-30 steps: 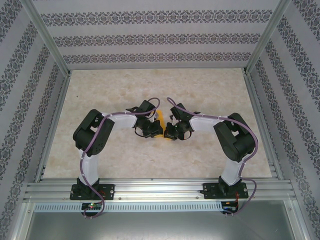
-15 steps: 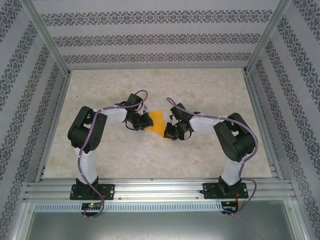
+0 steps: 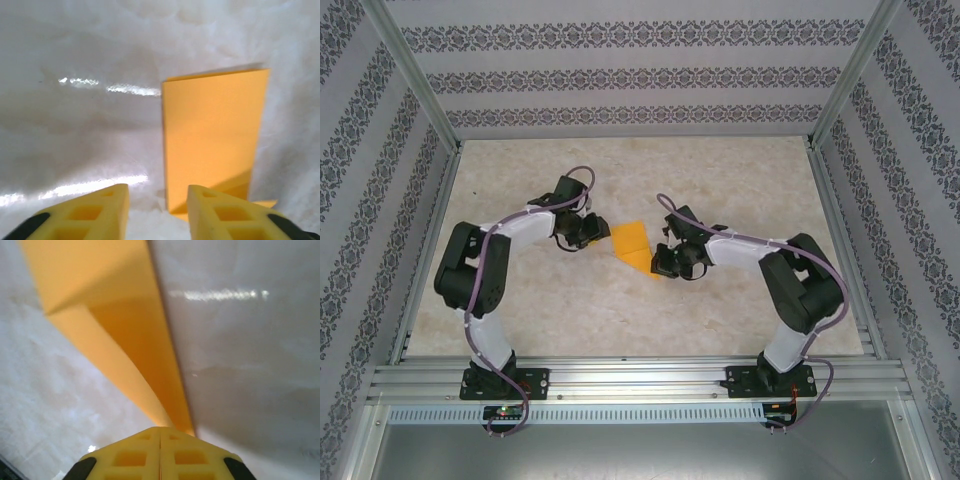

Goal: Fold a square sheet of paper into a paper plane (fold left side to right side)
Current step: Third fold the triangle at the center of the table, then fourth fold the wing at the center of the table.

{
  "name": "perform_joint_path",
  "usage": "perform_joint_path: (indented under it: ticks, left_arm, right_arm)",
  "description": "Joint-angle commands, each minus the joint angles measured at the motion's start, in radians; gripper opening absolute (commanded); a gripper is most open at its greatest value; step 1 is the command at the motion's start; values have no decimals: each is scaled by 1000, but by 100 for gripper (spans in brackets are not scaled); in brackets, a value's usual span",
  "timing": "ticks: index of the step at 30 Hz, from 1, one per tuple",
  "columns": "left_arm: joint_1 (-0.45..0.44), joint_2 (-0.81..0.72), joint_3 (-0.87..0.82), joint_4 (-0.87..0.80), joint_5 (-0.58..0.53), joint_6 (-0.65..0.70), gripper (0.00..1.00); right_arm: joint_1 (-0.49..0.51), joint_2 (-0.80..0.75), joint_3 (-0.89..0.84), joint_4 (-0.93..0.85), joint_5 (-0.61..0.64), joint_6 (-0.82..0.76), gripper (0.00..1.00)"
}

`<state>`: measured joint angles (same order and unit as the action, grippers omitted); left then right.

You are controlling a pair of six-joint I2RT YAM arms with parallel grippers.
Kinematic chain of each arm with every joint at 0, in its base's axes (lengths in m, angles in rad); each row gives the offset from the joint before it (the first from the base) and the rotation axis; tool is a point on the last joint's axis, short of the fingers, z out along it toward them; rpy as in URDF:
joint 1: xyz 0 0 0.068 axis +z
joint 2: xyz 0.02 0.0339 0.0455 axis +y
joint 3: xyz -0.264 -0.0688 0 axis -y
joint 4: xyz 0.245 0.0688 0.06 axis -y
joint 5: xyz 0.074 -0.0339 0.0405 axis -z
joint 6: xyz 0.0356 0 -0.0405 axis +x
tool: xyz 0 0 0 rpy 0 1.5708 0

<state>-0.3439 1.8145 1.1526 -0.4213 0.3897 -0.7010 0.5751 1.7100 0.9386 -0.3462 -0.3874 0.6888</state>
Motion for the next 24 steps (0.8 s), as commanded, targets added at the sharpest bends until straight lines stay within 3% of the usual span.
perform_joint_path:
  ticks: [1,4,8,14,18,24]
  left_arm:
    - [8,-116,-51,-19,-27,-2,43]
    - [7,-178,-123,32,13,-41,49]
    - [-6,-208,-222,141,90,-112,55]
    - [-33,-190,-264,185,96,-135,58]
    - [-48,-171,-261,197,97,-140,59]
    - [-66,-144,-249,202,96,-144,59]
  right_arm:
    - [-4,-121,25,36,82,-78,21]
    - [-13,-155,38,49,87,-139,37]
    - [-24,-132,68,49,46,-258,48]
    - [-64,-25,112,64,-56,-385,48]
    - [-96,46,132,122,-161,-418,46]
    - [-101,138,169,126,-225,-443,41]
